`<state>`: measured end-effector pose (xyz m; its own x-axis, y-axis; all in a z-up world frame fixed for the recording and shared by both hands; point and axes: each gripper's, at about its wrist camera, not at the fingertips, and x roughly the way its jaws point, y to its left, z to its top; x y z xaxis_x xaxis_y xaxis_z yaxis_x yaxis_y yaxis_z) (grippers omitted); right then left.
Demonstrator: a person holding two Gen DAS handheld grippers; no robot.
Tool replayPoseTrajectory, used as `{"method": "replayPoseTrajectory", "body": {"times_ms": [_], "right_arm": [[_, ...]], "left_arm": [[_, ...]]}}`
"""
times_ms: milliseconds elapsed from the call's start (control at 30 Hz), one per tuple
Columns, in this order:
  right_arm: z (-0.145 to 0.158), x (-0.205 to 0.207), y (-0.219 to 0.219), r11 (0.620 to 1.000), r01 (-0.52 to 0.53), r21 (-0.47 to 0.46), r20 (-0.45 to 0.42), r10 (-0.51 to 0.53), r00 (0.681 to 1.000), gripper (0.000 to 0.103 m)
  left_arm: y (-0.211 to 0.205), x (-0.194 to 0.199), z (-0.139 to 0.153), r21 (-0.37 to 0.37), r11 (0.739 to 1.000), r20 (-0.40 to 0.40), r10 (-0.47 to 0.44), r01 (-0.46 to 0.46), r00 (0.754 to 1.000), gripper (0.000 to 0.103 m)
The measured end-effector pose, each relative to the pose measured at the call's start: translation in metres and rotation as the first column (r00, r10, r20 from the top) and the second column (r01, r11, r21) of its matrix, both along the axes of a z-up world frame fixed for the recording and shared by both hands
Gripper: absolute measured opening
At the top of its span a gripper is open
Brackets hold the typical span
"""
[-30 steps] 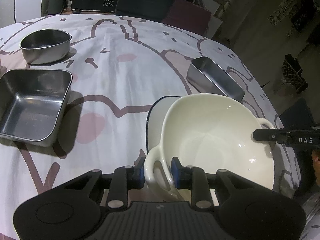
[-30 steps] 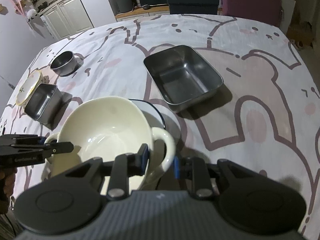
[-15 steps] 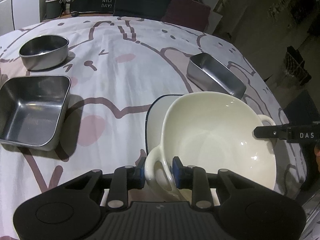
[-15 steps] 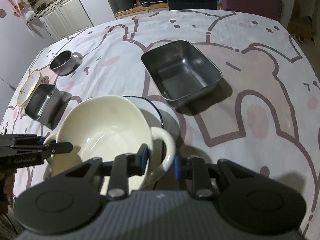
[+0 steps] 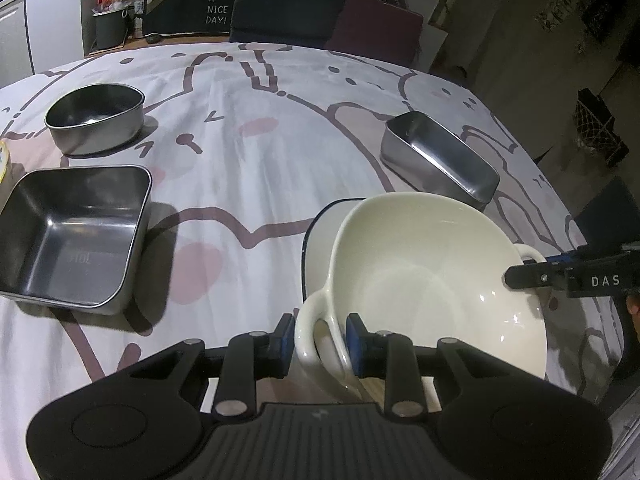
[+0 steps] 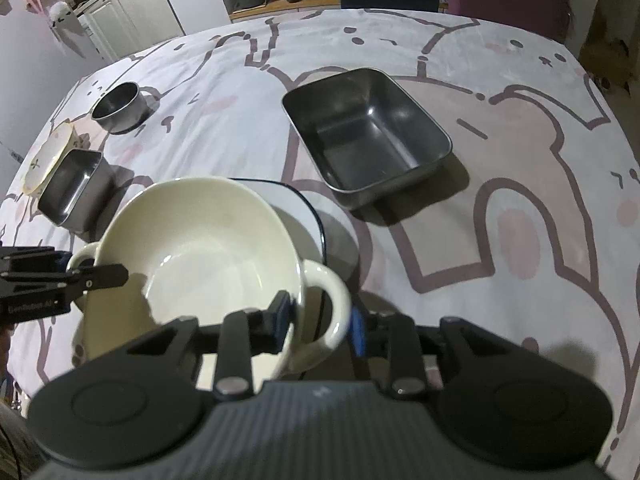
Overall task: Organize plates and bowls
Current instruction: 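Lower the cream bowl onto the white plate with both tools, then open both tools to release the cream bowl handles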
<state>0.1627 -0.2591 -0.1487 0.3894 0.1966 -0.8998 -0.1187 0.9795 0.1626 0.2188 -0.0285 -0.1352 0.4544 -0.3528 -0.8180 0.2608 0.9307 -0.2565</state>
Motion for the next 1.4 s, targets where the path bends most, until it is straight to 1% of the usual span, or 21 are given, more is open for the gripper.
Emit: {"method": "replayPoseTrajectory", "body": {"times_ms": [267, 667, 733, 900, 1167, 1267, 1367, 1400], "right_arm": [[-0.001, 0.0, -0.003, 1.0, 0.007, 0.009, -0.002, -0.007, 1.0, 0.035], [-0.002, 0.002, -0.01, 0.998, 0.026, 0.061, -0.015, -0.026, 1.0, 0.035], [-0.003, 0.002, -0.011, 0.997, 0.027, 0.066, -0.016, -0.026, 1.0, 0.035], [-0.004, 0.003, -0.013, 0.996, 0.032, 0.078, -0.018, -0.031, 0.999, 0.035], [-0.005, 0.003, -0.014, 0.996, 0.041, 0.077, -0.019, -0.04, 0.999, 0.043], [-0.006, 0.002, -0.012, 0.997, 0.032, 0.064, -0.013, -0.031, 0.999, 0.046], [-0.006, 0.0, -0.011, 0.999, 0.02, 0.047, -0.009, -0.02, 1.0, 0.052], [-0.006, -0.001, -0.01, 0.999, 0.015, 0.045, -0.007, -0.015, 1.0, 0.053]], "left_arm": [[-0.001, 0.0, 0.0, 0.002, 1.0, -0.001, -0.004, 0.004, 1.0, 0.031], [-0.001, 0.003, 0.001, 0.003, 1.0, -0.016, -0.005, 0.005, 1.0, 0.032], [-0.001, 0.004, 0.001, 0.003, 1.0, -0.02, -0.005, 0.005, 1.0, 0.032], [0.001, 0.004, -0.001, 0.001, 1.0, -0.03, 0.003, -0.003, 1.0, 0.037], [0.001, 0.005, -0.001, 0.003, 1.0, -0.038, 0.005, -0.005, 0.999, 0.039], [0.002, 0.004, 0.0, 0.004, 1.0, -0.042, 0.012, -0.011, 0.999, 0.039], [0.002, 0.003, 0.0, 0.009, 1.0, -0.044, 0.015, -0.015, 0.999, 0.041], [0.003, 0.003, 0.001, 0.01, 1.0, -0.045, 0.018, -0.018, 0.999, 0.043]]}}
